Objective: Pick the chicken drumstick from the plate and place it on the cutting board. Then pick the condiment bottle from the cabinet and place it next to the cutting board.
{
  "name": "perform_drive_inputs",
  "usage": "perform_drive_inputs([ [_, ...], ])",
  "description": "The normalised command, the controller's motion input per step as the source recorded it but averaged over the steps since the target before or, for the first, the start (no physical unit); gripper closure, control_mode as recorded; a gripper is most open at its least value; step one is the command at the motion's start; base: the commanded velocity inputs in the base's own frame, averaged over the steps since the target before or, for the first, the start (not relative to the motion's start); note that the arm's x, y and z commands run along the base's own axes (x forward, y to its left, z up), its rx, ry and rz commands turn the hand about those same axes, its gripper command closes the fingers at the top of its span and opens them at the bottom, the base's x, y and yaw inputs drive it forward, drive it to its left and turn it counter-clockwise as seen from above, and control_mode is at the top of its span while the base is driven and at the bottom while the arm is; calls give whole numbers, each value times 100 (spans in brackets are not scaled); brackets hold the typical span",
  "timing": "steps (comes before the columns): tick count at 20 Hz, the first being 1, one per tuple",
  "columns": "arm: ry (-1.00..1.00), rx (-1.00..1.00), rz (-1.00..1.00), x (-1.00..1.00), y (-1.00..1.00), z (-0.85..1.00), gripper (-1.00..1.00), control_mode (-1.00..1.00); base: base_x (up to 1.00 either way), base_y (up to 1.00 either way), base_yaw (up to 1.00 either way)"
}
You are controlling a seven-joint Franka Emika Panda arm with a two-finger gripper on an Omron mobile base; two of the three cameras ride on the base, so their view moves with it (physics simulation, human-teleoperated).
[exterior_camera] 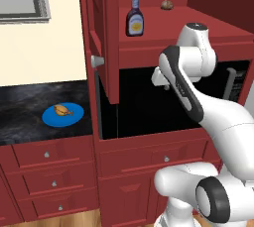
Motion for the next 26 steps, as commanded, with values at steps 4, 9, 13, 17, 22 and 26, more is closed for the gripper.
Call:
perform_drive_inputs([
  [4,0,0,2,-9,1,0,-100,-100,0,0,0],
  [9,-6,0,5,-12,11,7,-100,-100,0,0,0],
  [13,-2,0,4,-11,20,14,-100,-100,0,0,0],
  [17,-7,0,3,-16,12,28,-100,-100,0,0,0],
  [22,-11,0,1,-12,11,33,-100,-100,0,0,0],
  [26,-15,0,1,-6,15,27,-100,-100,0,0,0],
])
